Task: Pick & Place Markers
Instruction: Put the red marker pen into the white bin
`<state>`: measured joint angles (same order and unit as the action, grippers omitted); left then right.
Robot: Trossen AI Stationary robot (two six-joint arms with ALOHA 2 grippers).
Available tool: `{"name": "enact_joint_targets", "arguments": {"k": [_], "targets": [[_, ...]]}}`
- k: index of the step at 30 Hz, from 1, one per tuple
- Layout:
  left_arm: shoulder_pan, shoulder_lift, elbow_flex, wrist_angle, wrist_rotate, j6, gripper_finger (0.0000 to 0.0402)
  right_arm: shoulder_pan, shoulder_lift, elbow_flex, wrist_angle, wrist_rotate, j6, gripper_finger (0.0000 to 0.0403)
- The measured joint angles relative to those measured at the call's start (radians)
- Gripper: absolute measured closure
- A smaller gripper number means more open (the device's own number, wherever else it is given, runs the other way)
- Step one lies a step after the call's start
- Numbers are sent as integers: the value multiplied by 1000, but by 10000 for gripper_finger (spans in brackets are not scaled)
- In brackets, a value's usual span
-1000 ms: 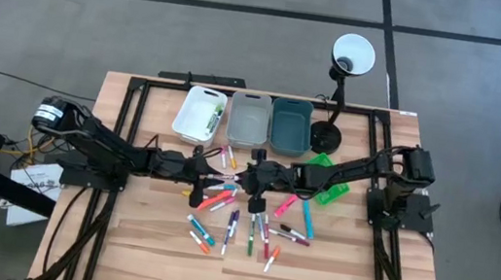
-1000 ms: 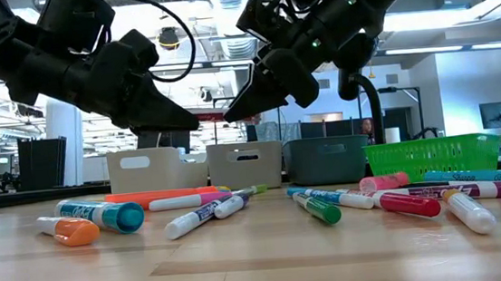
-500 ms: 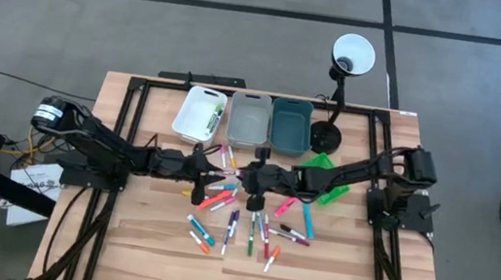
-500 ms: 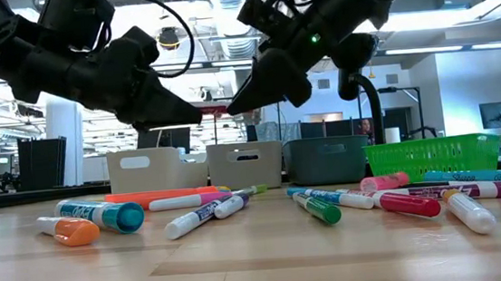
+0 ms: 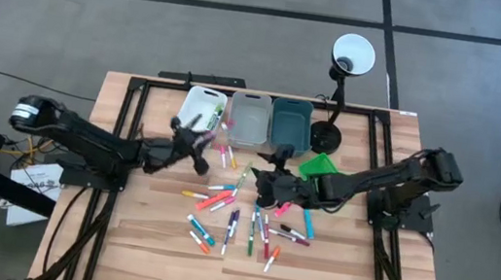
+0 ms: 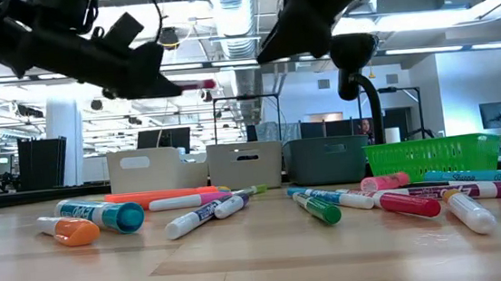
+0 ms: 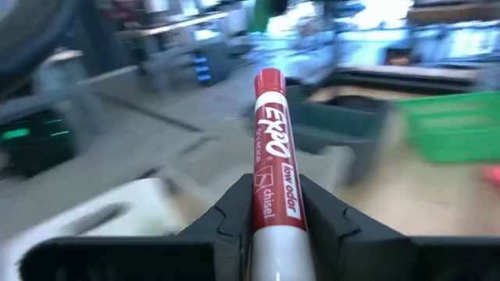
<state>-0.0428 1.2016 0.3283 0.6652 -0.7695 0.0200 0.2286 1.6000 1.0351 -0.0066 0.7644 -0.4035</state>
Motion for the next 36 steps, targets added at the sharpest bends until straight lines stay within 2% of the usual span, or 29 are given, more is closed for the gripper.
{"name": "enact_joint_targets", "arguments": {"k": [4,7,11,16,23,36], "targets": [[104,-103,0,-184,-17,-101,324,10,-27,0,-22,-2,37,178],[213,-116,-1,-255,19,-190,325,13,-27,0,-35,-2,38,182],[366,-87,0,-277,238,-314,329,11,-27,0,-49,-3,36,188],[482,-46,56,-391,358,-347,326,0,-27,0,-46,-5,17,193],[507,54,197,-645,387,-378,326,-27,-27,0,-46,-5,-23,195],[533,295,295,-683,406,-406,325,-52,-26,0,-46,-9,-22,206]]}}
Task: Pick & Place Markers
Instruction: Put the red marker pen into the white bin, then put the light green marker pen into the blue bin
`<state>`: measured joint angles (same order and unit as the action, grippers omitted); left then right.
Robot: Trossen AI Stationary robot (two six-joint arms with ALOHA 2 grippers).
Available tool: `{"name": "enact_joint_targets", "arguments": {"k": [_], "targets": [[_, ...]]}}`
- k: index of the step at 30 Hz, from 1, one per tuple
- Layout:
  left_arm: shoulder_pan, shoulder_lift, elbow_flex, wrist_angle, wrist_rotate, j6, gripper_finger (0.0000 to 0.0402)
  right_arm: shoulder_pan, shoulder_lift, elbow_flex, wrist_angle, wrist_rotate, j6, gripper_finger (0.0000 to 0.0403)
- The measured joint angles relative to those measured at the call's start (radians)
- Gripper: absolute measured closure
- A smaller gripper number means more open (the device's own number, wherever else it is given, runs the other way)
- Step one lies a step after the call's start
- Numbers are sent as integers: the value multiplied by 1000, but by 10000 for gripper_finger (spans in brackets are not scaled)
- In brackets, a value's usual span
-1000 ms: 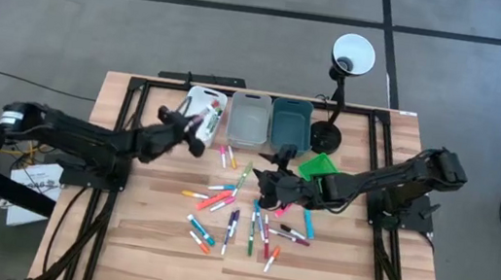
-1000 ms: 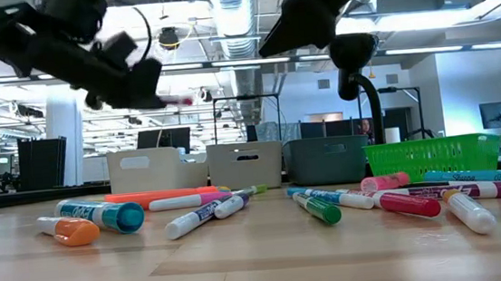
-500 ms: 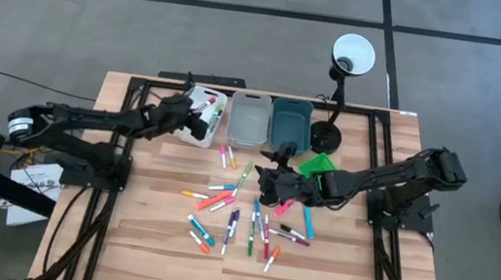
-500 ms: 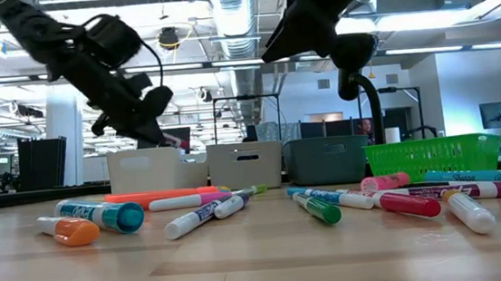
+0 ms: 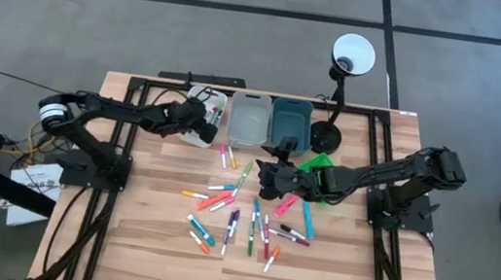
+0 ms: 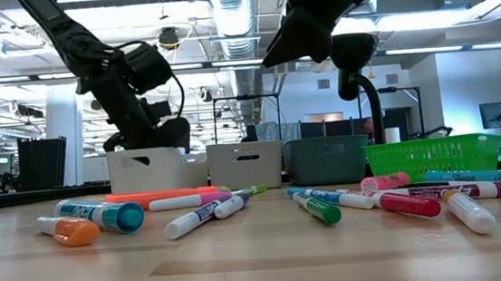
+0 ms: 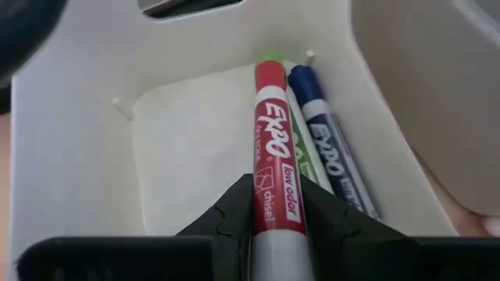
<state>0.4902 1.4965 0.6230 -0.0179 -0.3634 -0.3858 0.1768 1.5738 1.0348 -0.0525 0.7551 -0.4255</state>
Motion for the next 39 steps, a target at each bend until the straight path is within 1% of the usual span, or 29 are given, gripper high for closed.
{"name": "enact_joint_targets", "arguments": {"k": [5,7,10,12,15,20,21,24,27,29,31,33,35,37,39], "targets": [[17,8,4,5,5,14,325,1,0,0,0,-1,26,211],[17,2,4,-1,0,19,325,1,0,0,0,-21,33,212],[17,-1,3,-2,12,20,323,4,0,0,0,-82,34,211],[17,-1,3,-2,20,21,315,7,0,0,0,-128,35,211],[16,-1,2,-2,22,22,290,13,0,0,0,-199,55,214],[16,-1,2,1,24,26,245,11,0,0,-6,-267,114,218],[16,-1,2,9,24,45,240,7,0,0,-17,-295,120,218],[3,-38,1,26,24,118,232,-2,1,0,-80,-426,120,218],[-24,-122,15,36,24,152,234,-17,16,-1,-92,-517,129,219],[-47,-191,18,39,24,176,239,-29,24,-3,-103,-535,132,219],[-72,-255,18,34,24,198,243,-46,54,3,-69,-560,134,219],[-113,-307,18,37,32,204,248,-59,78,-4,-93,-582,141,219],[-157,-348,8,36,72,203,253,-72,123,1,-47,-607,137,220],[-218,-362,-7,38,98,195,258,-82,158,-1,-47,-611,117,221],[-281,-366,-33,31,104,190,264,-89,200,-1,-4,-617,86,223]]}}
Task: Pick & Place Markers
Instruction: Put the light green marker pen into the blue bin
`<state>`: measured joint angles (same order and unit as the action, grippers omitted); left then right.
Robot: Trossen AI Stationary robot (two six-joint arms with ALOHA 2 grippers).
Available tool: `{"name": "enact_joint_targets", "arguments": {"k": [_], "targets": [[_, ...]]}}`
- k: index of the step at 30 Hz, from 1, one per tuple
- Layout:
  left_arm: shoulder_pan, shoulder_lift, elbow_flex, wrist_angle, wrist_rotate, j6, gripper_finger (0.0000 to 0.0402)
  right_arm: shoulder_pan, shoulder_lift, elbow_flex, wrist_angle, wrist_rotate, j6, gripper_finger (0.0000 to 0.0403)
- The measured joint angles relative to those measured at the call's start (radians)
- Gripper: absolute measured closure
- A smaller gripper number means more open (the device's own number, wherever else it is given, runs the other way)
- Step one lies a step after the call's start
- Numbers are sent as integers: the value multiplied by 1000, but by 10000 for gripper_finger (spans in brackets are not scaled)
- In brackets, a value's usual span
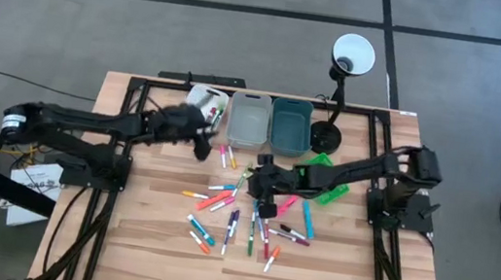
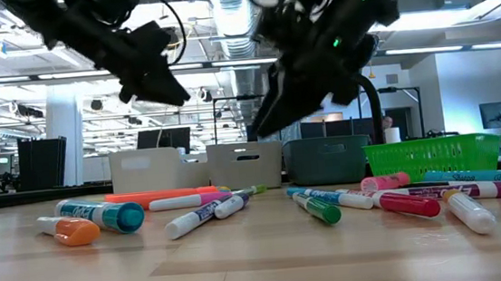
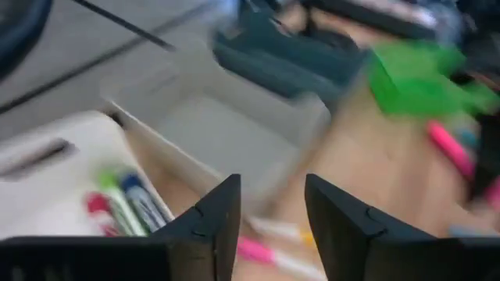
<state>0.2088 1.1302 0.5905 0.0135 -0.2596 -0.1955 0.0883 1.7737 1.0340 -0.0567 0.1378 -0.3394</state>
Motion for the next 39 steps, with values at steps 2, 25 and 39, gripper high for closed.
{"name": "enact_joint_targets", "arguments": {"k": [2,25,39], "targets": [[-69,15,-22,10,0,0,269,-1,23,-1,12,-6,-26,225],[-294,55,-84,77,-79,-21,280,-121,242,163,-107,-133,-193,238],[-293,55,-84,76,-78,-19,280,-128,238,164,-197,-292,-126,388]]}}
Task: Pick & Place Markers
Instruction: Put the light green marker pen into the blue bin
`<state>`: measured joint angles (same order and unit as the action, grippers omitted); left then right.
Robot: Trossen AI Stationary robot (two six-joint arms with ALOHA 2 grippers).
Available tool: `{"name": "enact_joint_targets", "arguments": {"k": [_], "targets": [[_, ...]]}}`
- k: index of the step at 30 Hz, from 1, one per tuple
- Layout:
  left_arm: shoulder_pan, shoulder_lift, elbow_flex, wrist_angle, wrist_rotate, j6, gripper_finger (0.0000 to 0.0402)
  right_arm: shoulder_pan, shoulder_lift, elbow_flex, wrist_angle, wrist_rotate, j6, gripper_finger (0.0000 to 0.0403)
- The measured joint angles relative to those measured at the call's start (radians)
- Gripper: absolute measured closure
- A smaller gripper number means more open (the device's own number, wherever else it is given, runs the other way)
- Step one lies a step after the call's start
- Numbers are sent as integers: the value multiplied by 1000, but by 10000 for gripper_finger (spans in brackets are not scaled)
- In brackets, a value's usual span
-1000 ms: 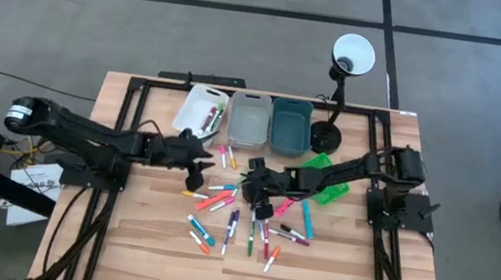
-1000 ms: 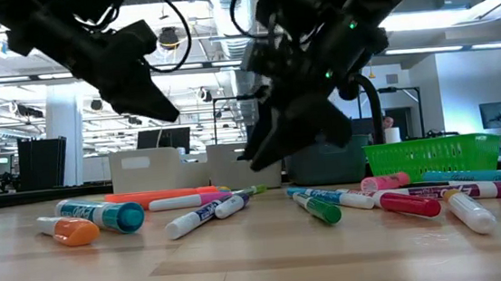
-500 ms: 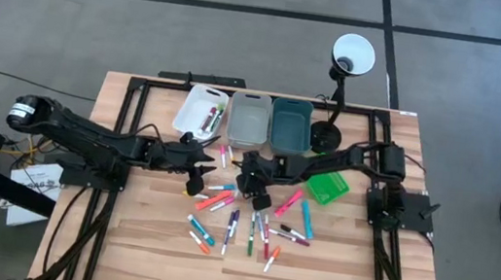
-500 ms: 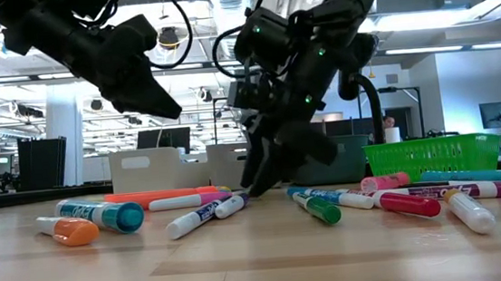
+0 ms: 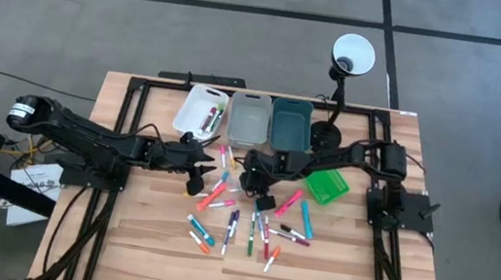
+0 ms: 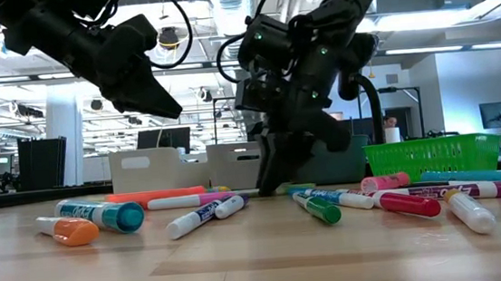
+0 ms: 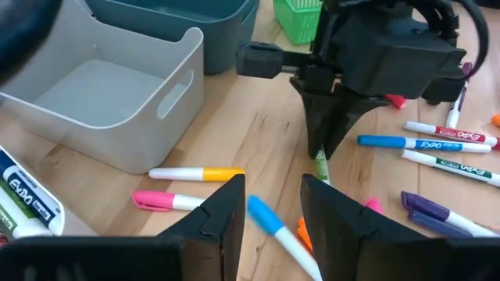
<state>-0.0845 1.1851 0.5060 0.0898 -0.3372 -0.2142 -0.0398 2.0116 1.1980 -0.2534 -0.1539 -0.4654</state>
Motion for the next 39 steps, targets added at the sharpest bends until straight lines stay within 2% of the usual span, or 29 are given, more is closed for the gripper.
{"name": "enact_joint_targets", "arguments": {"k": [3,6,11,14,16,21,24,27,30,34,39], "targets": [[0,0,0,0,0,0,280,17,-5,0,-13,-1,26,385],[0,0,0,0,0,0,280,37,-25,-4,-41,3,80,365],[0,0,0,1,0,0,280,70,-146,-4,-84,96,158,366],[0,0,0,1,0,-2,280,79,-238,-4,-124,215,221,384],[0,0,0,2,0,-3,280,79,-310,-4,-129,341,303,390],[0,0,0,5,1,-3,280,53,-437,-12,-192,671,609,371],[0,0,1,5,1,-3,280,3,-477,-15,-261,759,775,365],[0,0,1,5,1,-3,280,-65,-479,-16,-331,762,900,374],[0,0,1,5,1,-3,280,-122,-451,-16,-335,747,896,396],[0,0,1,5,1,-3,280,-138,-392,-16,-276,637,813,394],[0,0,1,5,1,-3,280,-91,-318,-16,-243,435,665,379]]}}
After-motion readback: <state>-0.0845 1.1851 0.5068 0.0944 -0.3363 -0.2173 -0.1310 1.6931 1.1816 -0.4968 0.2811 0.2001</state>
